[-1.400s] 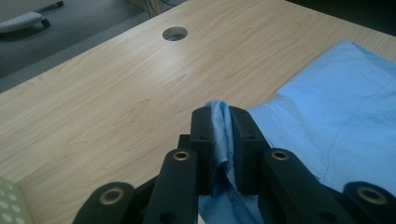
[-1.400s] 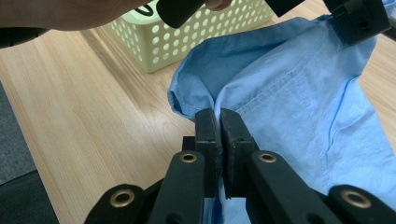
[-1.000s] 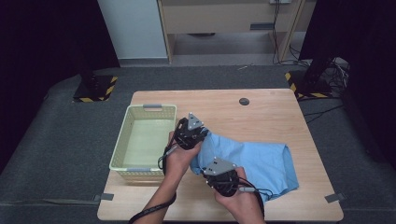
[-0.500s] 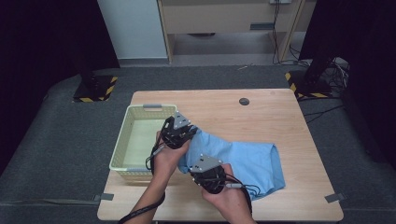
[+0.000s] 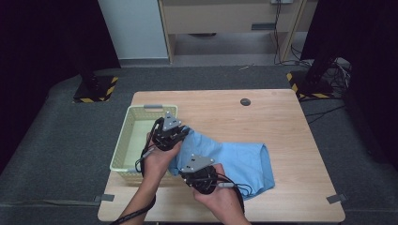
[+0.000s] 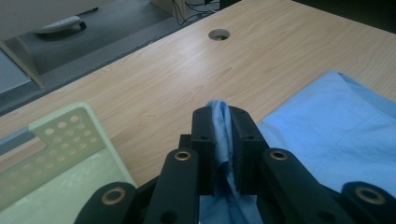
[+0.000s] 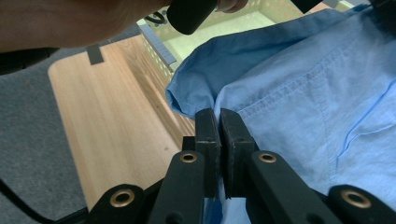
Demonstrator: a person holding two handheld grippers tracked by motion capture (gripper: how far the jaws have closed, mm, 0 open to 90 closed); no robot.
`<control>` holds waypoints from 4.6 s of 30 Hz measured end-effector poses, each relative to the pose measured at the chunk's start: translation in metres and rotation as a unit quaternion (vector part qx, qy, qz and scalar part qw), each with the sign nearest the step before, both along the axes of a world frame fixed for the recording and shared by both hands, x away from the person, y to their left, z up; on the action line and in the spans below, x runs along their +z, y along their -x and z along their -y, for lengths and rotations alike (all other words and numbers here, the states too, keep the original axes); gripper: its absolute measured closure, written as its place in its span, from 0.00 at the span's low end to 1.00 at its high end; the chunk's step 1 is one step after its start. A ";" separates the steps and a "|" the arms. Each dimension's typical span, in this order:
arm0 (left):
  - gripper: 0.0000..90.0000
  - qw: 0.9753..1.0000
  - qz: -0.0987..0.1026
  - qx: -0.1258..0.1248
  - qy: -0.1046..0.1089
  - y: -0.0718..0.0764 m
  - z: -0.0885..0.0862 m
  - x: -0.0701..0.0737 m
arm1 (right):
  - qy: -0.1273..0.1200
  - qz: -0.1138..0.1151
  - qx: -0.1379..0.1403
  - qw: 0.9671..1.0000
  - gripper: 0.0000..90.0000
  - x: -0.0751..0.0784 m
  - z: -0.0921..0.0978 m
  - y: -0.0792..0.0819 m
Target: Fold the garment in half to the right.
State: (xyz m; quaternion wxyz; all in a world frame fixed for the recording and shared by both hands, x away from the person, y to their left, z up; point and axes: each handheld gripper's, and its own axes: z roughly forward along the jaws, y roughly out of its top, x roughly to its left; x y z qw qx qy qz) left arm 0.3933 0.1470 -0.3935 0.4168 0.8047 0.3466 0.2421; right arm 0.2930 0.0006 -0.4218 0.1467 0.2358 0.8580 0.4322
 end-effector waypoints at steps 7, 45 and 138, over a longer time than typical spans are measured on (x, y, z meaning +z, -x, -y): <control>0.91 1.000 0.006 -0.026 -0.001 0.000 0.029 0.011 | -0.020 -0.008 -0.008 1.000 0.97 0.008 0.029 0.002; 0.89 0.996 -0.022 -0.089 0.012 -0.040 0.138 -0.033 | -0.017 -0.037 -0.093 0.995 0.97 -0.019 0.156 -0.012; 0.28 0.996 -0.047 -0.081 -0.016 0.039 0.090 -0.122 | -0.029 -0.085 -0.180 0.980 0.90 -0.095 0.211 0.012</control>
